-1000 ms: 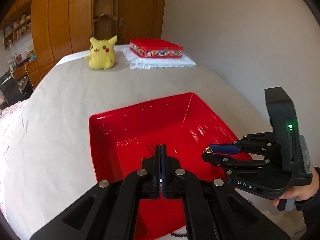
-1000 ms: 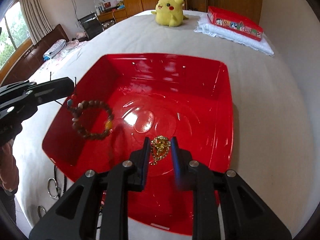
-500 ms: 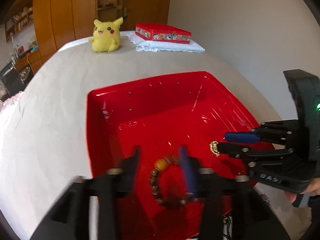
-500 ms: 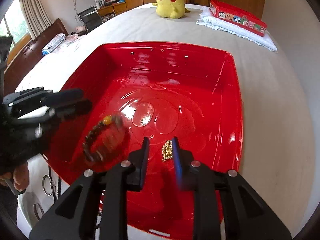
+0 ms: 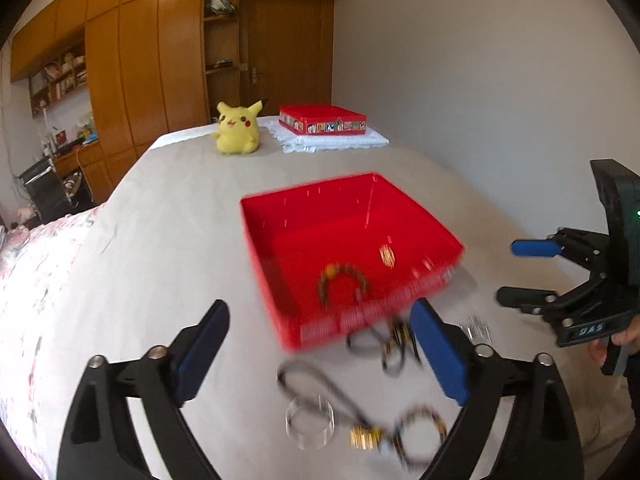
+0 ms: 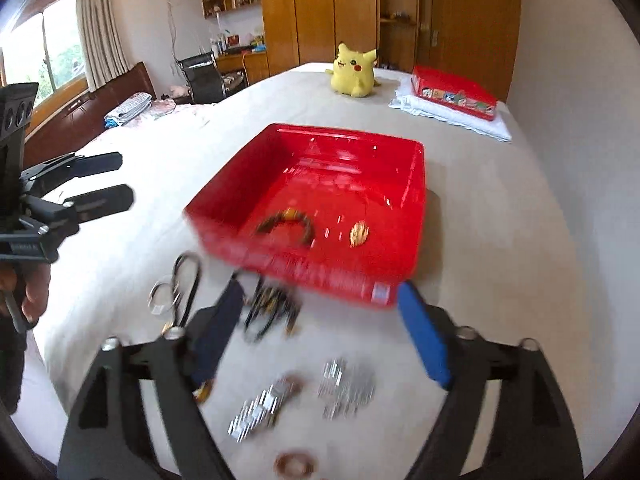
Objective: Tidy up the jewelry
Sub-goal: 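Withdraw both open tools from the tray back toward the remaining jewelry, then grasp the silver bangle with the left tool while the right tool grasps the brown wooden ring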
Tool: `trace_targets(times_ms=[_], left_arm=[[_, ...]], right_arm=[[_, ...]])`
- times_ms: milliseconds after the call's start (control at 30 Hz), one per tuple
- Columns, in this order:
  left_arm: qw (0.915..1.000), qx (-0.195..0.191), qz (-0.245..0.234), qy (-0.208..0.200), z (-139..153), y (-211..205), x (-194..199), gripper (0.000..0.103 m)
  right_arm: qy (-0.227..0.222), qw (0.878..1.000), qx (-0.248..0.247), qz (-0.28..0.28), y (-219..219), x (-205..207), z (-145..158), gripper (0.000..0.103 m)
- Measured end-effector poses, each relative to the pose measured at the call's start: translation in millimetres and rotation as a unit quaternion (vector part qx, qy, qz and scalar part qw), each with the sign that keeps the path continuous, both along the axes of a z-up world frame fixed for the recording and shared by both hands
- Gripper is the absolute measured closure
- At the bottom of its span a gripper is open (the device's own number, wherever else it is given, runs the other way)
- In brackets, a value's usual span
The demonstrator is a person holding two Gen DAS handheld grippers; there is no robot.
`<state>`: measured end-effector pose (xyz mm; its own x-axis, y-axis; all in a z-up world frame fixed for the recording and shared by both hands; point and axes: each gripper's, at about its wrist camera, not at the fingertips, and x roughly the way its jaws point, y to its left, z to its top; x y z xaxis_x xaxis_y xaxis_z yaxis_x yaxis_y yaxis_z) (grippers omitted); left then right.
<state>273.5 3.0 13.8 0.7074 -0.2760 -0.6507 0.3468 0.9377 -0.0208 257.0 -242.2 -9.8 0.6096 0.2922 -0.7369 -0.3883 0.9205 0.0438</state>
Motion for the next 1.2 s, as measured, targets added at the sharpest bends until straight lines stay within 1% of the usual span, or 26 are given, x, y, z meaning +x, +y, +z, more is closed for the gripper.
trace_targets(times_ms=[33,100,133,200,300,367,400,433,467,533,567,700,933,1067,1133,1167,1200], left_arm=[[1.0000,-0.001,0.005,0.002,-3,4,-14,0.006],[0.9998,-0.007,0.010,0.012,-15,12,-42,0.004],[0.9997,-0.012,0.010,0.021,-23,15,-57,0.004],[0.9993,-0.005,0.017,0.033,-41,18,-81,0.004],[0.9977,0.023,0.039,0.050,-72,21,-113,0.004],[0.9970,0.025,0.039,0.061,-84,20,-124,0.004],[0.9966,0.019,0.040,0.069,-91,23,-128,0.004],[0.9961,0.013,0.043,0.076,-95,24,-129,0.004],[0.9949,0.007,0.049,0.088,-101,26,-127,0.004],[0.9934,0.002,0.053,0.102,-111,27,-127,0.004],[0.9931,0.004,0.052,0.105,-115,26,-125,0.004],[0.9918,0.037,0.059,0.107,-126,20,-116,0.004],[0.9918,0.043,0.064,0.102,-133,16,-104,0.003],[0.9919,0.044,0.064,0.101,-134,15,-101,0.004],[0.9923,0.046,0.061,0.097,-132,13,-101,0.012],[0.9927,0.047,0.057,0.095,-131,11,-102,0.015],[0.9930,0.048,0.056,0.093,-131,10,-102,0.021]], right_arm=[[-0.002,1.000,-0.003,-0.002,-1,-14,-3,0.014],[-0.004,1.000,0.000,-0.009,-6,-44,-15,0.013],[0.000,1.000,0.001,-0.012,-8,-57,-23,0.013],[0.014,1.000,-0.002,-0.019,-9,-76,-38,0.013],[0.037,0.999,-0.001,-0.033,-9,-98,-59,0.013],[0.046,0.998,0.002,-0.041,-11,-104,-69,0.013],[0.049,0.998,0.002,-0.045,-12,-105,-74,0.013],[0.053,0.997,0.000,-0.049,-12,-104,-79,0.013],[0.056,0.997,-0.001,-0.050,-12,-106,-83,0.018],[0.070,0.996,-0.006,-0.046,-11,-101,-92,0.036],[0.075,0.996,-0.008,-0.043,-10,-100,-98,0.038],[0.063,0.997,-0.023,-0.041,-6,-97,-102,0.037],[0.050,0.997,-0.034,-0.040,-2,-91,-105,0.036],[0.042,0.998,-0.037,-0.034,2,-87,-106,0.039],[0.042,0.998,-0.034,-0.030,2,-87,-106,0.045],[0.042,0.998,-0.034,-0.028,3,-86,-106,0.046],[0.041,0.998,-0.034,-0.027,3,-85,-106,0.049]])
